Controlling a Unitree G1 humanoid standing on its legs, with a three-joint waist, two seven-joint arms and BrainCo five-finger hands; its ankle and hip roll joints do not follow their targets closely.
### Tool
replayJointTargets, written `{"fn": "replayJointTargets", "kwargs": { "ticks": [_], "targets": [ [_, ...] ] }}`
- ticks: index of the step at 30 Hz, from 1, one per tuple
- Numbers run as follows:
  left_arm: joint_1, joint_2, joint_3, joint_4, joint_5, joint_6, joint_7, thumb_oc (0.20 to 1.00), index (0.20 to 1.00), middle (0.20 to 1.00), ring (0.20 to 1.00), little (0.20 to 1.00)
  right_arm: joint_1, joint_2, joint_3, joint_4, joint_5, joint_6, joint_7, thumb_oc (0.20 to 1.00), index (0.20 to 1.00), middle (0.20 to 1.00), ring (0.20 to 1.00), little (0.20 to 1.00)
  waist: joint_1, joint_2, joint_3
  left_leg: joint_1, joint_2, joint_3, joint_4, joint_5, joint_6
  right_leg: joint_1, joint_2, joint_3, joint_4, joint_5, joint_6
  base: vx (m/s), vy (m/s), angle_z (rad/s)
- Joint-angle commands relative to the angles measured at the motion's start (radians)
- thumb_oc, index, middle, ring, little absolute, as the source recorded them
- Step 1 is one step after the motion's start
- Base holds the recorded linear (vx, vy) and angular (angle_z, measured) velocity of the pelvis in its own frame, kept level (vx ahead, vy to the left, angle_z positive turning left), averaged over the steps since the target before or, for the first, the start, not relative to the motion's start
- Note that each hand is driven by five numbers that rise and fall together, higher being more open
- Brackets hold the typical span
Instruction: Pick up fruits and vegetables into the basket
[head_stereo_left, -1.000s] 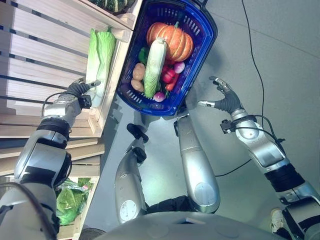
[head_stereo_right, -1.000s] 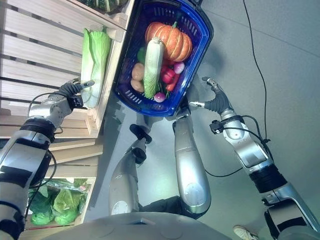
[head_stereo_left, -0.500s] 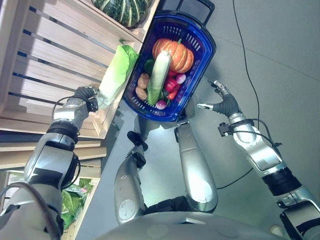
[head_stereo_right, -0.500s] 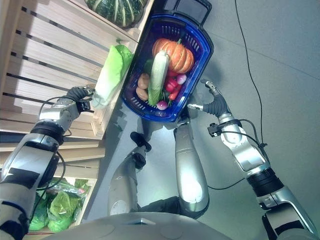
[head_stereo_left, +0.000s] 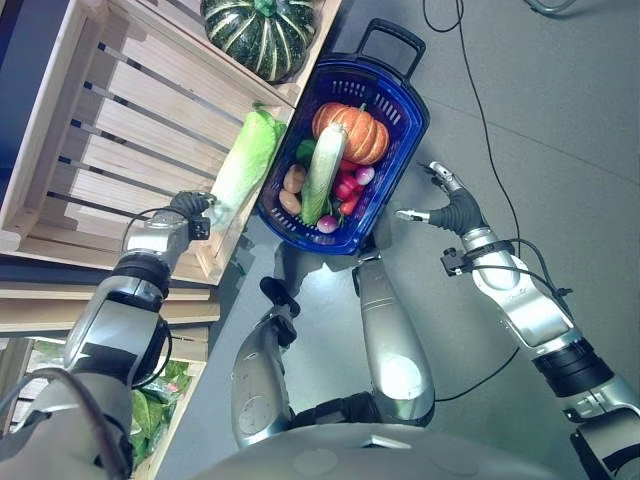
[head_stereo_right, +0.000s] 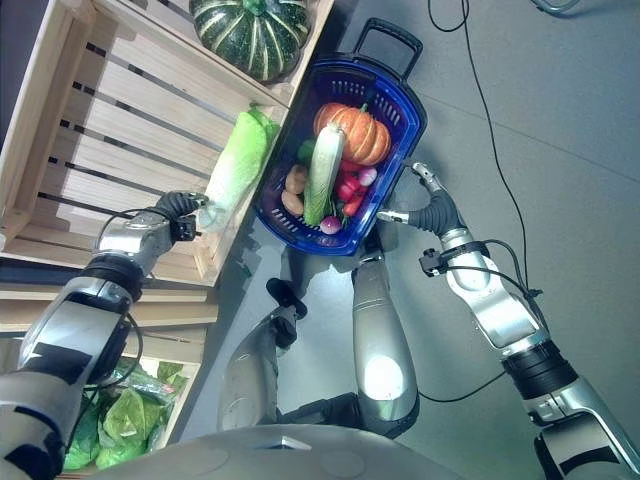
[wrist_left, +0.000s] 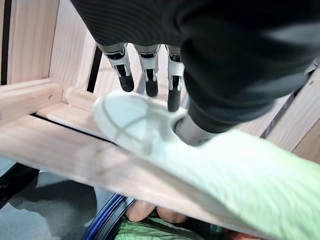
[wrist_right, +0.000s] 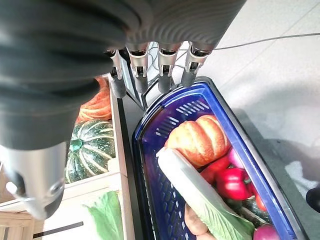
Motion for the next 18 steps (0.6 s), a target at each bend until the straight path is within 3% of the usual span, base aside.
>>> {"fn": "replayJointTargets", "kwargs": {
  "ticks": [1, 5, 9, 15, 18],
  "targets": [
    [0.059, 0.007, 0.021, -0.033, 0.032, -0.065, 0.084, 1.000, 1.000, 1.000, 1.000, 1.000, 0.006, 0.004, 0.005, -0.054, -0.020, -0.025, -0.011, 1.000, 1.000, 1.000, 1.000, 1.000, -0.009, -0.039, -0.010, -0.111, 0.007, -0.019, 0.109, -0.026, 0.025, -0.011, -0.001, -0.043, 0.050, -0.082, 0.007, 0.00, -0.028, -0.03],
    [0.039, 0.023, 0.025, -0.033, 0.079, -0.082, 0.257, 1.000, 1.000, 1.000, 1.000, 1.000, -0.006, 0.008, 0.017, -0.029, -0.008, -0.038, -0.027, 1.000, 1.000, 1.000, 1.000, 1.000, 0.000, -0.051, -0.010, -0.135, 0.010, -0.026, 0.120, -0.028, 0.026, -0.027, 0.007, -0.045, 0.055, -0.083, 0.004, 0.00, -0.059, -0.02],
    [0.005, 0.034, 0.036, 0.015, 0.115, -0.066, 0.361, 1.000, 1.000, 1.000, 1.000, 1.000, -0.026, 0.019, 0.039, -0.005, 0.004, -0.043, -0.047, 1.000, 1.000, 1.000, 1.000, 1.000, 0.004, -0.067, -0.010, -0.154, 0.018, -0.031, 0.137, -0.033, 0.022, -0.036, 0.009, -0.049, 0.063, -0.085, 0.002, 0.01, -0.061, -0.01],
    [-0.024, 0.061, 0.050, 0.025, 0.187, -0.092, 0.515, 1.000, 1.000, 1.000, 1.000, 1.000, -0.040, 0.023, 0.056, 0.004, 0.024, -0.037, -0.064, 1.000, 1.000, 1.000, 1.000, 1.000, 0.011, -0.083, -0.010, -0.175, 0.028, -0.039, 0.150, -0.035, 0.017, -0.050, 0.010, -0.051, 0.067, -0.081, 0.003, 0.01, -0.057, 0.02],
    [-0.047, 0.087, 0.047, -0.002, 0.335, -0.119, 0.662, 1.000, 1.000, 1.000, 1.000, 1.000, -0.045, 0.035, 0.069, 0.013, 0.033, -0.040, -0.083, 1.000, 1.000, 1.000, 1.000, 1.000, 0.020, -0.093, -0.010, -0.194, 0.033, -0.044, 0.158, -0.038, 0.014, -0.065, 0.013, -0.053, 0.072, -0.079, 0.002, 0.00, -0.069, -0.03]
  ]
}}
